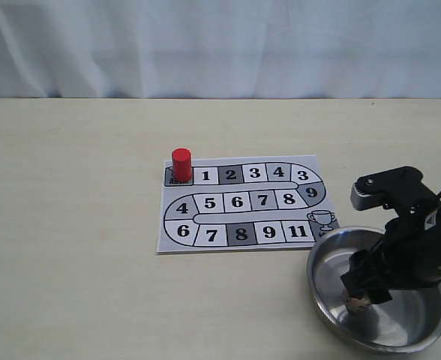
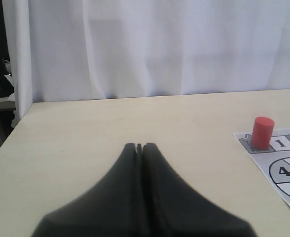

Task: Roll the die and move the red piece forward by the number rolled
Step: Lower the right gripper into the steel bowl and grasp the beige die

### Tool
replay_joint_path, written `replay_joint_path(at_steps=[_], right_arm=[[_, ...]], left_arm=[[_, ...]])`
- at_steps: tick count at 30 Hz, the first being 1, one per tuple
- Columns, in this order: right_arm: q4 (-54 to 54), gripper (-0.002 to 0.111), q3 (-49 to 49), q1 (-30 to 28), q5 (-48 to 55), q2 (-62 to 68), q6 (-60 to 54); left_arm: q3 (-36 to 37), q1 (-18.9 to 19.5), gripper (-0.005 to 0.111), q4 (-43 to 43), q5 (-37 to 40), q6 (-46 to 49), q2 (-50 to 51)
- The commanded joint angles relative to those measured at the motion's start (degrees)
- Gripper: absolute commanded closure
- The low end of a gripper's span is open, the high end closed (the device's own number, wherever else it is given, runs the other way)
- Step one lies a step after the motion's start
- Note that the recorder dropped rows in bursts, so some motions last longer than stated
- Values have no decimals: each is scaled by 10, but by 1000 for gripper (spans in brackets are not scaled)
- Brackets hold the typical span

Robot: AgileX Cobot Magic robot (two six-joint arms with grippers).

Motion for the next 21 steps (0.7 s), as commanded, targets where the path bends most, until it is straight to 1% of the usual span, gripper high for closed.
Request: replay_joint_path(at_steps=[1, 9, 15, 16, 21], right_arm=[[1, 39, 2, 1, -18, 37, 3], [14, 39, 2, 1, -67, 81, 3], [14, 40, 2, 1, -76, 107, 3], [14, 41, 2, 1, -82, 109, 3], [27, 57, 2, 1, -88, 109, 3]], left_arm=[[2, 0, 107, -1, -4, 2, -2], [2, 0, 107, -1, -4, 2, -2], [2, 0, 107, -1, -4, 2, -2], [2, 0, 107, -1, -4, 2, -2], [2, 0, 107, -1, -4, 2, -2]])
